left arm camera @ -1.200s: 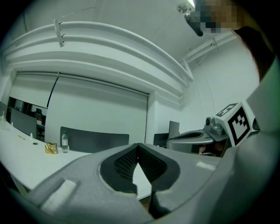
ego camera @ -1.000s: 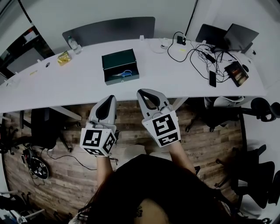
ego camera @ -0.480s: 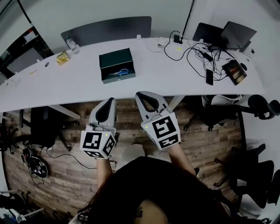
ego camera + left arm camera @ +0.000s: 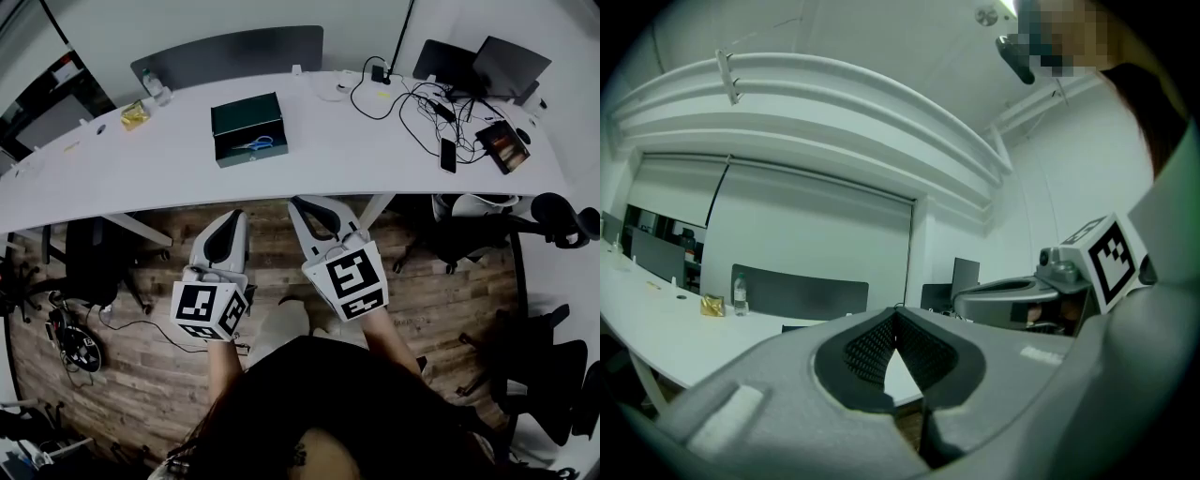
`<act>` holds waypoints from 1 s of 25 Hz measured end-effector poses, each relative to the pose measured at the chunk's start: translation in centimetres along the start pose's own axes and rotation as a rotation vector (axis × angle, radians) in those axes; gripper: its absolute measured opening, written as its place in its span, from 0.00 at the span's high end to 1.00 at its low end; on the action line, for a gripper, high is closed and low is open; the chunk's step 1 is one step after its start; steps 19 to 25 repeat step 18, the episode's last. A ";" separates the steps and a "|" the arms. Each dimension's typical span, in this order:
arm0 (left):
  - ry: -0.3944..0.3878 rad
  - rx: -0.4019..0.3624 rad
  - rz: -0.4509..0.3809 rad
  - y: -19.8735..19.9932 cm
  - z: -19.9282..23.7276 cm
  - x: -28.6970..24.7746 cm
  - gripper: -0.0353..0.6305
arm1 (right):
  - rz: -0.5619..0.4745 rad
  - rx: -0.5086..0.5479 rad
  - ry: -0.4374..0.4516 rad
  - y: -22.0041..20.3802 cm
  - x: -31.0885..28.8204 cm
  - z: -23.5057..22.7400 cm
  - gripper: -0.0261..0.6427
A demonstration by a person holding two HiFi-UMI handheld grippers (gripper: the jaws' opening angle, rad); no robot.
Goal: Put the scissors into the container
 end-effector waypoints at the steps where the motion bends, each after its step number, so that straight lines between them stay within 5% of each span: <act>1: 0.001 -0.001 -0.001 0.0 -0.2 0.2 0.93 | -0.001 0.001 0.000 0.0 0.2 0.1 0.95; 25: -0.016 0.000 0.015 -0.4 -3.6 1.8 0.93 | 0.006 0.012 0.006 -0.2 3.7 0.6 0.95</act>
Point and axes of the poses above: the fingertips, and each gripper's own axes: x backward along the fingers, z to its left, y out of its top, the point moved 8 cm from there along x, backward along the fingers, and after that the axes turned 14 degrees about -z, right-handed, at the moved point
